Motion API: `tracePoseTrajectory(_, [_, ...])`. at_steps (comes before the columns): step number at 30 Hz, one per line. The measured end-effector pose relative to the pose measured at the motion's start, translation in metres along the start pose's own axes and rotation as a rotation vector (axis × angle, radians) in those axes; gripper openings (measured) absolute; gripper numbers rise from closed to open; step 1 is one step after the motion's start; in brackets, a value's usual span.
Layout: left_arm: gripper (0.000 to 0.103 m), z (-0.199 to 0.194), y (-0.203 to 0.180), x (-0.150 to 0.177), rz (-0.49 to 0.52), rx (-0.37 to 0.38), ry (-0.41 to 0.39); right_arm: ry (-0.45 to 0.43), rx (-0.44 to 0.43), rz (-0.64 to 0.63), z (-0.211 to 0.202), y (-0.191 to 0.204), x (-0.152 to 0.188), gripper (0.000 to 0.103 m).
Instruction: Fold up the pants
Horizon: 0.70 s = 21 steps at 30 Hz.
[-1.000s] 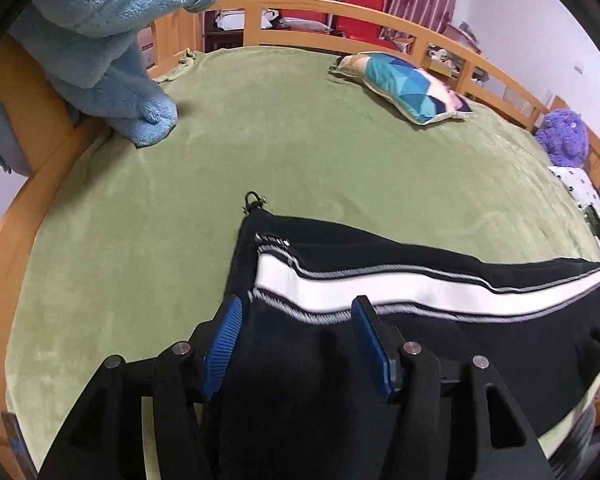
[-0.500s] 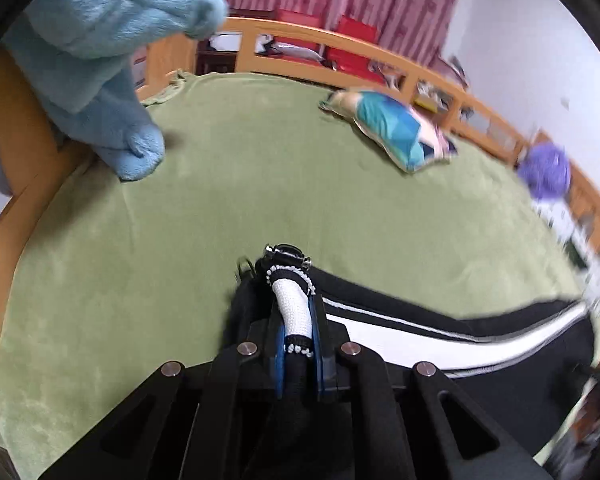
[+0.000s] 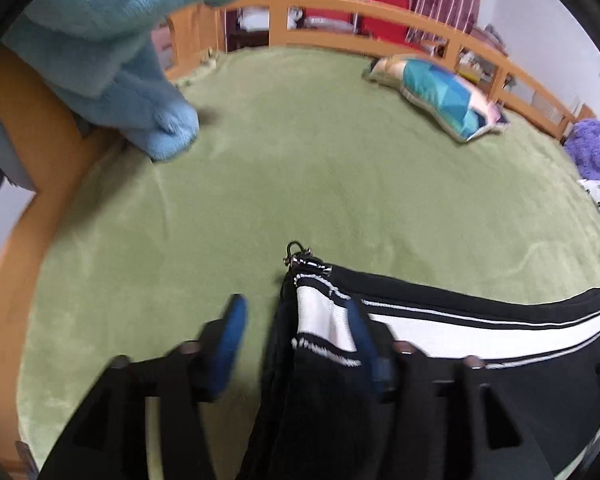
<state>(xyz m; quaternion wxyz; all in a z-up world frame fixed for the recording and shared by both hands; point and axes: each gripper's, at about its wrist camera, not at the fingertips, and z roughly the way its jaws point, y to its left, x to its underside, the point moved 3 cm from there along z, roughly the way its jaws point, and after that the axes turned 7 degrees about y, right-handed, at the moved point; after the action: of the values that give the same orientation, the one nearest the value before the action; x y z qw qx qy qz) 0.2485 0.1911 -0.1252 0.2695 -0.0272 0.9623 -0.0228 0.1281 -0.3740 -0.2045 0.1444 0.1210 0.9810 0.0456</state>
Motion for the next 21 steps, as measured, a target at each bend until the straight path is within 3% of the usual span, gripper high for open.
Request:
tracePoseTrajectory(4, [0.059, -0.024, -0.011, 0.022, 0.023, 0.084, -0.015, -0.043, -0.059, 0.010, -0.012, 0.006, 0.001, 0.084])
tracePoseTrajectory(7, [0.060, -0.014, -0.024, 0.039, 0.042, 0.112, 0.014, -0.056, -0.091, -0.001, -0.022, 0.012, 0.004, 0.084])
tracePoseTrajectory(12, [0.058, 0.034, -0.022, 0.059, 0.048, -0.068, 0.110, -0.089, -0.020, -0.087, -0.044, 0.024, 0.018, 0.084])
tracePoseTrajectory(15, [0.056, 0.040, -0.016, 0.058, 0.022, -0.061, 0.116, -0.105, 0.016, -0.108, -0.055, 0.023, 0.025, 0.084])
tracePoseTrajectory(21, [0.056, -0.001, -0.010, 0.062, 0.012, -0.052, 0.057, -0.124, -0.013, -0.060, -0.068, 0.018, 0.028, 0.084])
